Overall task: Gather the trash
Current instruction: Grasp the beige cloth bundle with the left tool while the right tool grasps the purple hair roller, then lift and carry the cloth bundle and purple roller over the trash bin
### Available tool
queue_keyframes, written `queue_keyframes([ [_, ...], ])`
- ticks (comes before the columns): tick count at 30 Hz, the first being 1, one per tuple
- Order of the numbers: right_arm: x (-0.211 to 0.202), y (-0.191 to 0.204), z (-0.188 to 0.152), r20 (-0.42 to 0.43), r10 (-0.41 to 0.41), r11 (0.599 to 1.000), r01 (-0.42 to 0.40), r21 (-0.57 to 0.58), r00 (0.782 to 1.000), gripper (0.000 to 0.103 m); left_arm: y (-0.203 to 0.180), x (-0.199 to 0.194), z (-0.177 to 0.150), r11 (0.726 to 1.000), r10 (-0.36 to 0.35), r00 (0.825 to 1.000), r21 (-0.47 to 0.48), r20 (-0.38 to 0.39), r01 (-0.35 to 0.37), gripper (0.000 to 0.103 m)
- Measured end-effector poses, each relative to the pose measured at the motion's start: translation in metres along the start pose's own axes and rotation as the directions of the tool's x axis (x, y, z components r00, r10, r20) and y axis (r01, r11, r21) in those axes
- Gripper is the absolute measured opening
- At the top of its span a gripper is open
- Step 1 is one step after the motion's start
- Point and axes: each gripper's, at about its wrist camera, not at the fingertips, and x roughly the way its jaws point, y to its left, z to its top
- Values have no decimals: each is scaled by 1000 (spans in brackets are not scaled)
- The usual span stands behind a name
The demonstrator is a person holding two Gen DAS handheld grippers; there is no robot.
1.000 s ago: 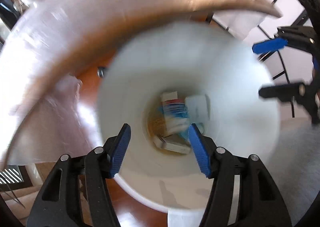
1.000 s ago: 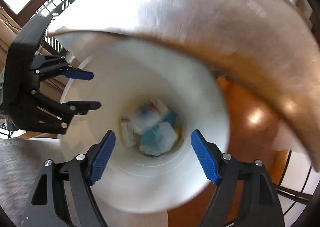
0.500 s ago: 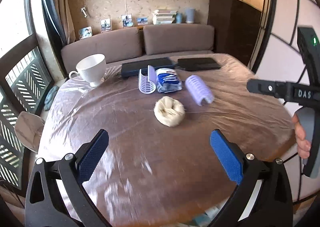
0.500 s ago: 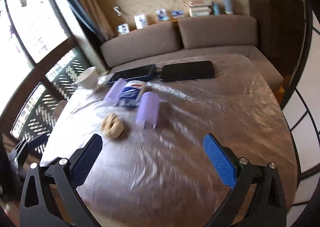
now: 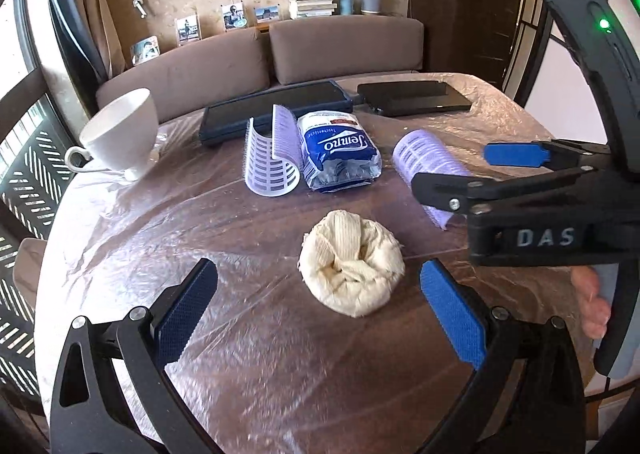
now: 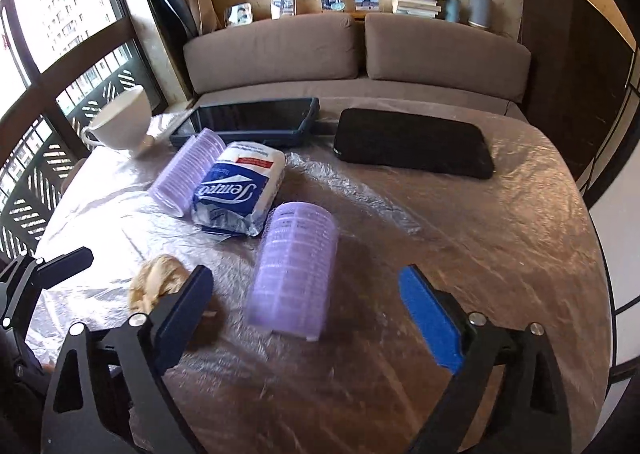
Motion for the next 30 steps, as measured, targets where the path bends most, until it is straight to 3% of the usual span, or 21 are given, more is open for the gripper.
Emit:
queue_keyframes([
  [6, 18, 6, 1, -18, -32, 999, 31, -37, 999, 76, 5, 7, 1, 999, -36, 999, -34, 2, 36, 100],
  [10, 23, 12, 2, -11, -38, 997, 37, -69, 999, 68, 5, 11, 3, 998, -57, 998, -37, -16, 56, 86],
  [14, 21, 18, 1, 3, -57, 992, 57, -112, 998, 63, 5, 14, 3, 997, -75, 997, -37, -26, 74, 79],
  [19, 18, 21, -2, 20, -51, 987, 54, -153, 998, 44, 2, 16, 3, 997, -72, 997, -14, -33, 71, 56],
  [30, 3, 16, 0, 38, 3, 992, 2, -123, 999, 43, 6, 7, 4, 998, -51, 999, -33, -8, 51, 52],
])
